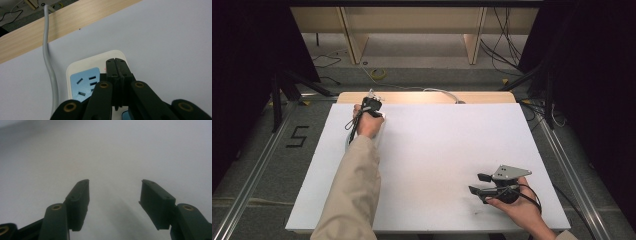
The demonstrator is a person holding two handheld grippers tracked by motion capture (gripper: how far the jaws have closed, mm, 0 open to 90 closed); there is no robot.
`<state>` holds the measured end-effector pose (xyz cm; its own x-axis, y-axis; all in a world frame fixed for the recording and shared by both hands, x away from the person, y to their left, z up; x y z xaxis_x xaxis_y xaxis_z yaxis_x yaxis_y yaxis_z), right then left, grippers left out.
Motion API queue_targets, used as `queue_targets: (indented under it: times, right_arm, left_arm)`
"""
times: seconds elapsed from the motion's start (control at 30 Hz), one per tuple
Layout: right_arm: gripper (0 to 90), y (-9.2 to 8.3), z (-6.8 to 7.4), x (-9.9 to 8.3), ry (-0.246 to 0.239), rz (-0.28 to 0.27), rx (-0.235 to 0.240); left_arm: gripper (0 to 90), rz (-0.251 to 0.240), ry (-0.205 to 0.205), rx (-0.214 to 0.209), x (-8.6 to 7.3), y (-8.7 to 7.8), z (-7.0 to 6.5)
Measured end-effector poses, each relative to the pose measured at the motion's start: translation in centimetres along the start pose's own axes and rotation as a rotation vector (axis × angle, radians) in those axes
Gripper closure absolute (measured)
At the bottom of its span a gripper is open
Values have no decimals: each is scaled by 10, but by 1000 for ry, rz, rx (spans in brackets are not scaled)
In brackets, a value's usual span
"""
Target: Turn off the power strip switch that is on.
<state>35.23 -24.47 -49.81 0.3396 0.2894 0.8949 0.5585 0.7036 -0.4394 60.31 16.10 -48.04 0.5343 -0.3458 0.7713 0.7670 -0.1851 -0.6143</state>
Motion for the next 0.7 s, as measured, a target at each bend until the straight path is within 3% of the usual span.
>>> queue_targets:
  times: [0.7]
  right_arm:
    - [412, 1, 0, 0, 1, 4, 5]
  left_arm:
    - [900, 23, 18, -7, 2, 1, -1]
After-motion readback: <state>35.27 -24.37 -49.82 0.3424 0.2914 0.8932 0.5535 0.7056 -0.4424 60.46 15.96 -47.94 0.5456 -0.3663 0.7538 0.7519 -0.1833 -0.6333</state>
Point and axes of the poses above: each handheld gripper's, and its own axes: y roughly forward along the jaws, x roughly out of its top, z roughly to its left, the point moved 3 cm from there along y, roughly forward along the jaws, and after that the axes turned 10 degrees about -z, right-handed, at the moved point
